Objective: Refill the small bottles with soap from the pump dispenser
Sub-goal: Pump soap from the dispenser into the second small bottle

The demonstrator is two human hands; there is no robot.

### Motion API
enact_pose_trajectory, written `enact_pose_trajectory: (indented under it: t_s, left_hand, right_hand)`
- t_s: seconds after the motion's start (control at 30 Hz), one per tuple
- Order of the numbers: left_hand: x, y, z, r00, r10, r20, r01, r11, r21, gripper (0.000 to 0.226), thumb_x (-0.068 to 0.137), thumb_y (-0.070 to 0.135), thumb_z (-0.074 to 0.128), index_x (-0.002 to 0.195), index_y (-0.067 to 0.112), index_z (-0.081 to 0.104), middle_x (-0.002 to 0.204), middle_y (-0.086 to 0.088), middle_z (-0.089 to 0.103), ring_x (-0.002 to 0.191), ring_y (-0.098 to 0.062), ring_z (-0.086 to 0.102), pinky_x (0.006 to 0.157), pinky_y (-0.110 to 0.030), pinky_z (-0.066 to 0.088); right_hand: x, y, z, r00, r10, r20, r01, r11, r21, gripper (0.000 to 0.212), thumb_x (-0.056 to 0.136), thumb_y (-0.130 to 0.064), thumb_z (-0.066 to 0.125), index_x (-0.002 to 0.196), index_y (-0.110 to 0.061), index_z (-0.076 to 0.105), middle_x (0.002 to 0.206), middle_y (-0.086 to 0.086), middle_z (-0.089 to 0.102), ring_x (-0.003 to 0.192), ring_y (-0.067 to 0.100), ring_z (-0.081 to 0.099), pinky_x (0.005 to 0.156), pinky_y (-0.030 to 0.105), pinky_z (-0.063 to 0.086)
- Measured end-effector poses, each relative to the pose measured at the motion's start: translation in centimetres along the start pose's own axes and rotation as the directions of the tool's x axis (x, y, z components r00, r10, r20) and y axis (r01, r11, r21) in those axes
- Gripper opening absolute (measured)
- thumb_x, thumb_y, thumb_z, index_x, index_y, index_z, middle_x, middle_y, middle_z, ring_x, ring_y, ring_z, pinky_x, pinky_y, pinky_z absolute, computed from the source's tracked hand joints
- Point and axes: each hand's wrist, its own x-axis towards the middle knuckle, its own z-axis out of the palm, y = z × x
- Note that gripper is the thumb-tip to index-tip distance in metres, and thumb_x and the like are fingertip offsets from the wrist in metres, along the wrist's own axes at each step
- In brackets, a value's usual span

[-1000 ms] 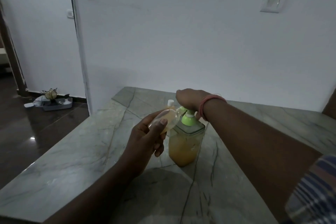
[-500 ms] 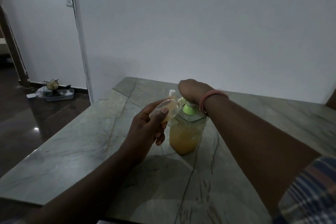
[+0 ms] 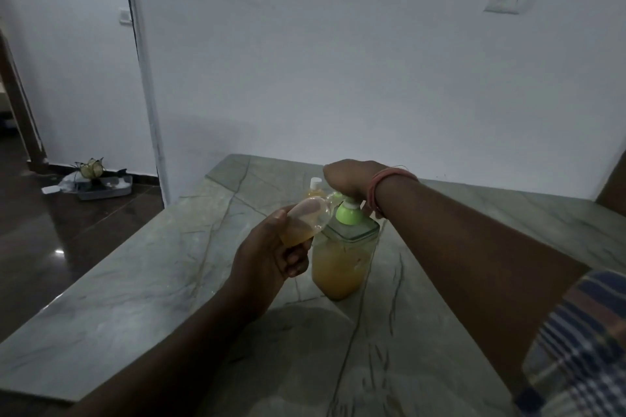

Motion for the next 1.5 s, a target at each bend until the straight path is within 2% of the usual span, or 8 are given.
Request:
enact_pose_trajectory:
  t_s: [0.23, 0.37, 0.47, 0.67, 0.83, 1.07, 1.27, 1.5]
  left_hand:
    - [0.0, 0.1, -0.1, 0.998, 0.053, -0.033, -0.051, 0.996, 0.076, 0.050, 0.095, 0.041, 0.043, 0.127, 0.005, 0.058, 0.074, -0.011, 0.056, 0.054, -0.014, 0.042, 0.046, -0.026, 0.036]
    - [-0.1, 0.0, -0.2, 0.998, 0.063, -0.018, -0.060, 0.991, 0.119, 0.055, 0.095, 0.045, 0.039, 0.129, 0.004, 0.055, 0.076, -0.010, 0.057, 0.054, -0.014, 0.043, 0.046, -0.026, 0.037]
    - [0.0, -0.3, -0.4, 0.997, 0.079, -0.022, -0.074, 0.980, 0.183, 0.056, 0.097, 0.047, 0.036, 0.128, 0.006, 0.057, 0.075, -0.009, 0.057, 0.053, -0.013, 0.042, 0.046, -0.026, 0.036]
    - [0.0, -0.4, -0.3, 0.998, 0.063, -0.015, -0.057, 0.964, 0.259, 0.060, 0.094, 0.059, 0.037, 0.127, 0.013, 0.058, 0.078, -0.012, 0.054, 0.053, -0.012, 0.040, 0.047, -0.025, 0.034]
    - [-0.4, -0.2, -0.2, 0.994, 0.076, 0.082, -0.098, 0.942, 0.320, 0.059, 0.085, 0.051, 0.055, 0.129, 0.012, 0.050, 0.078, -0.003, 0.053, 0.053, -0.009, 0.040, 0.046, -0.022, 0.035]
    - [-0.6, 0.0, 0.0, 0.991, 0.109, 0.077, -0.127, 0.941, 0.312, 0.050, 0.089, 0.048, 0.053, 0.124, 0.012, 0.052, 0.076, -0.005, 0.050, 0.052, -0.011, 0.037, 0.046, -0.024, 0.031]
    - [-0.3, -0.1, -0.1, 0.991, 0.125, 0.053, -0.135, 0.937, 0.323, 0.047, 0.093, 0.043, 0.052, 0.124, 0.007, 0.052, 0.072, 0.001, 0.051, 0.051, -0.009, 0.038, 0.045, -0.021, 0.033]
    - [-0.3, -0.3, -0.2, 0.990, 0.123, 0.070, -0.139, 0.935, 0.325, 0.054, 0.088, 0.049, 0.053, 0.125, 0.010, 0.051, 0.072, 0.002, 0.051, 0.051, -0.009, 0.038, 0.045, -0.021, 0.034]
  right_hand:
    - [-0.8, -0.5, 0.5, 0.998, 0.035, -0.047, -0.035, 0.999, -0.009, 0.021, 0.096, 0.005, 0.035, 0.081, -0.005, 0.046, 0.106, 0.016, 0.052, 0.088, 0.025, 0.045, 0.073, 0.031, 0.035]
    - [-0.5, -0.1, -0.1, 0.999, 0.026, -0.033, -0.025, 0.999, 0.021, 0.034, 0.100, -0.008, 0.034, 0.067, -0.014, 0.038, 0.076, 0.008, 0.051, 0.059, 0.019, 0.044, 0.052, 0.027, 0.030]
    - [-0.1, 0.0, 0.6, 0.997, 0.074, -0.035, -0.073, 0.997, 0.034, 0.040, 0.099, -0.002, 0.038, 0.062, -0.016, 0.032, 0.069, 0.004, 0.038, 0.075, 0.026, 0.045, 0.069, 0.029, 0.036]
    - [-0.8, -1.0, 0.2, 0.999, 0.032, -0.013, -0.032, 0.999, -0.003, 0.030, 0.102, -0.003, 0.034, 0.119, 0.003, 0.058, 0.135, 0.023, 0.053, 0.125, 0.037, 0.050, 0.094, 0.038, 0.040]
    - [-0.3, -0.5, 0.8, 0.998, 0.049, -0.038, -0.048, 0.999, 0.018, 0.036, 0.100, 0.000, 0.034, 0.066, -0.011, 0.035, 0.123, 0.026, 0.054, 0.087, 0.026, 0.045, 0.080, 0.031, 0.033]
    - [-1.6, 0.4, -0.6, 1.000, 0.004, -0.011, -0.004, 0.999, -0.042, 0.037, 0.102, -0.015, 0.038, 0.065, -0.016, 0.038, 0.064, 0.003, 0.039, 0.048, 0.014, 0.035, 0.043, 0.020, 0.030]
    - [-1.0, -1.0, 0.2, 0.997, 0.075, 0.030, -0.076, 0.997, 0.025, 0.045, 0.097, 0.005, 0.043, 0.064, -0.019, 0.025, 0.090, 0.007, 0.041, 0.086, 0.025, 0.042, 0.074, 0.031, 0.034]
    - [-0.3, -0.1, 0.1, 1.000, 0.023, 0.011, -0.023, 1.000, 0.001, 0.038, 0.100, -0.005, 0.039, 0.064, -0.016, 0.034, 0.067, 0.003, 0.035, 0.056, 0.015, 0.034, 0.053, 0.027, 0.030]
